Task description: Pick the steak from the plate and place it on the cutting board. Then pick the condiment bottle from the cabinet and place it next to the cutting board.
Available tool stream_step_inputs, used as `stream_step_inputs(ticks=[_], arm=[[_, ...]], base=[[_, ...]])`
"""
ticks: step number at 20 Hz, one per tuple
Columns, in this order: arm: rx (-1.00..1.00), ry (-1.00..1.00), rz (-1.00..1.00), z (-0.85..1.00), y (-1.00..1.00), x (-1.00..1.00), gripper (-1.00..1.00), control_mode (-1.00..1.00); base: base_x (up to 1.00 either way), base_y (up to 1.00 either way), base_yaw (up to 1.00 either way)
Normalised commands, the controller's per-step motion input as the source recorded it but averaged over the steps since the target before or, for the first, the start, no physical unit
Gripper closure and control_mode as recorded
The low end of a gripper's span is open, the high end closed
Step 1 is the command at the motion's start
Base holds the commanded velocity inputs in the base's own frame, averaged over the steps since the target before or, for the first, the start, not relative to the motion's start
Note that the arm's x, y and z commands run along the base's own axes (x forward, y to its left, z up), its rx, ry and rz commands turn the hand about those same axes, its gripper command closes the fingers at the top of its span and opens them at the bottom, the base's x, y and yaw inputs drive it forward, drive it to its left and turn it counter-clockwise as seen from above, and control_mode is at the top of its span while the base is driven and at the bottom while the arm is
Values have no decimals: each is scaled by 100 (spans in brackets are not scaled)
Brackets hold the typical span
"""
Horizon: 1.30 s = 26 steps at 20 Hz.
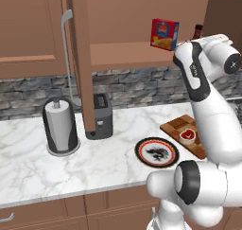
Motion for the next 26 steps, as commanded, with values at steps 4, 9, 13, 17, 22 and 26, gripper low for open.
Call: stream_step_inputs(ticks=[4, 9, 13, 17, 22, 26], arm=[[0, 5, 0, 4, 2, -47, 100, -100], [0, 2, 0, 0, 4, -54, 100, -100], [0, 0, 0, 0, 9, -56, 100, -100], [0, 0, 0, -1, 21, -50, 100, -100], [0, 0, 0, -16, 28, -47, 100, -100], [0, 0, 0, -21, 23, -49, 100, -100]], base=[[0, 0, 0], [0, 0, 0], [0, 0, 0], [0, 0, 0], [0, 0, 0], [0, 0, 0]])
